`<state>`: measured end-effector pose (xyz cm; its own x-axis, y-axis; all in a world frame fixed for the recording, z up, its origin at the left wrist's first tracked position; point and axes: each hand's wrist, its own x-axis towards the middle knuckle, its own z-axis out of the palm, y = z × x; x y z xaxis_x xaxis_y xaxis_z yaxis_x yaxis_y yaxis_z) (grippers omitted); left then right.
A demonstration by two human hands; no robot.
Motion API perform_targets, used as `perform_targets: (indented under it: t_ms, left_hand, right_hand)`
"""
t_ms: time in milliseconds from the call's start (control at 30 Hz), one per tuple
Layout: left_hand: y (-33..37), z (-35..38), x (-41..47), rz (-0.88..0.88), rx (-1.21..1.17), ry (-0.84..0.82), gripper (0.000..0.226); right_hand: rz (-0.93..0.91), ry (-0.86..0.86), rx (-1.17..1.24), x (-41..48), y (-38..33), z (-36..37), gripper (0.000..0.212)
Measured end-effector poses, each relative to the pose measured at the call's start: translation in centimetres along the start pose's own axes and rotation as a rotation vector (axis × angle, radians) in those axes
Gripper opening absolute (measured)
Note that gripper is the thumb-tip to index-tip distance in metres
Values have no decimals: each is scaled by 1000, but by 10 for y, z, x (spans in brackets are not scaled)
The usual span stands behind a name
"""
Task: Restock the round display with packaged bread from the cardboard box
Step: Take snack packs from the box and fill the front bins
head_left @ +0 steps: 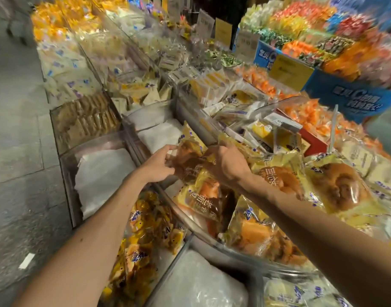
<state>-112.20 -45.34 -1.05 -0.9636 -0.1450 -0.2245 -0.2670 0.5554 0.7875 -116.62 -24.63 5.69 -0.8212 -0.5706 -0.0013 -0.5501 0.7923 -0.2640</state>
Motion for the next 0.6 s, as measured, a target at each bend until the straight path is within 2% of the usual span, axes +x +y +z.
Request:
perform_targets:
  t_ms: [67, 133, 267, 433, 533, 600]
  left_hand:
    - [-4, 2, 2, 9, -16, -11, 52]
    - [-10, 1, 1, -1, 38, -51, 43]
    - [-25, -10, -4, -80, 199, -95, 59]
    - [-33, 4, -21, -62, 266, 47, 61]
    - [-33, 19, -31, -94, 315, 140, 71]
    - [-31, 30, -41, -108, 255, 205, 70]
  right_hand:
    - [-7, 36, -41, 2, 8, 2, 30]
    - [-26, -5, -21, 4, 9, 4, 24]
    - [-8, -148, -20, 10, -10, 25, 24]
    - [22, -136, -53, 14, -13, 50, 14]
    - [37, -141, -26, 10, -7, 45, 22]
    - [36, -161, -16, 6, -4, 41, 28]
